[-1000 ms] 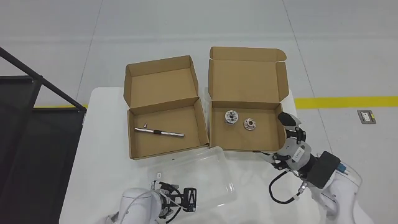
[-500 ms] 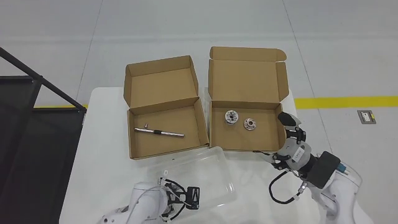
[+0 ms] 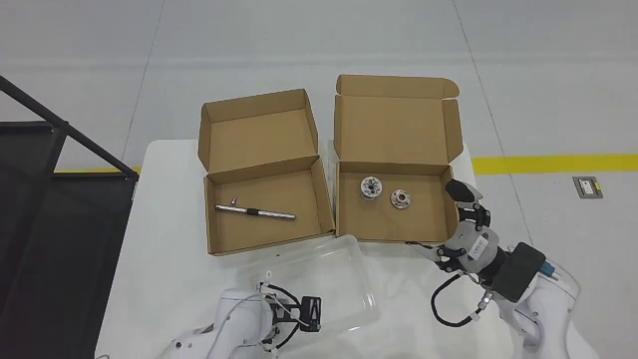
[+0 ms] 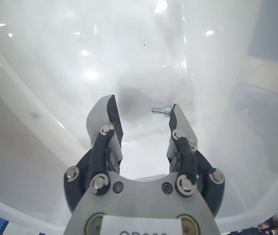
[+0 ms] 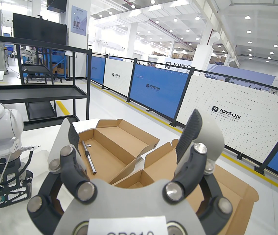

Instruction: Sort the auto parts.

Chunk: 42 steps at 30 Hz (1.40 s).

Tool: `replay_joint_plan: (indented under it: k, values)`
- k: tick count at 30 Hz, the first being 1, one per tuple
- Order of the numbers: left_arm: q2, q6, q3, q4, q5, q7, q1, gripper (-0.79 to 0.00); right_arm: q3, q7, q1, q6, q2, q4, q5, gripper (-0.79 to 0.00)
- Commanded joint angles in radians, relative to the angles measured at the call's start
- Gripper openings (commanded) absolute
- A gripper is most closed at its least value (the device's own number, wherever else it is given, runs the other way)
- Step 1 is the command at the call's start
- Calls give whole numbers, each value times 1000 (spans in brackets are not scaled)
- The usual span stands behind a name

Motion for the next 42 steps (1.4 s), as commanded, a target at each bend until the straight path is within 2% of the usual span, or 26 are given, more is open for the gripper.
replay_joint_plan:
  k: [1,6,10,15,16,19,24,28,32,35,39,42]
  values:
    - [0,9,-2,-3,-1,-9,0,-394,0,0,0,0,0,0,0,0]
    - [3,10,-3,-7,-4,-10,2,-440,0,0,0,0,0,0,0,0]
    - [4,9,1,-3,-4,-9,-1,-548,0,0,0,0,0,0,0,0]
    - [1,6,11,17,-12,-6,-13,-557,0,0,0,0,0,0,0,0]
    - [0,7,13,20,-14,-7,-16,-579,0,0,0,0,0,0,0,0]
    - [-1,11,15,22,-17,-10,-22,-785,0,0,0,0,0,0,0,0]
    - [4,23,-10,-18,-21,-7,-12,-785,0,0,0,0,0,0,0,0]
    - [22,39,-72,-91,-8,52,27,-785,0,0,0,0,0,0,0,0]
    - [57,39,-207,-176,-5,199,95,-785,0,0,0,0,0,0,0,0]
    - [88,-5,-340,-241,-7,385,172,-785,0,0,0,0,0,0,0,0]
    - [126,-58,-543,-306,36,736,297,-785,0,0,0,0,0,0,0,0]
    - [145,-69,-684,-302,59,1036,381,-785,0,0,0,0,0,0,0,0]
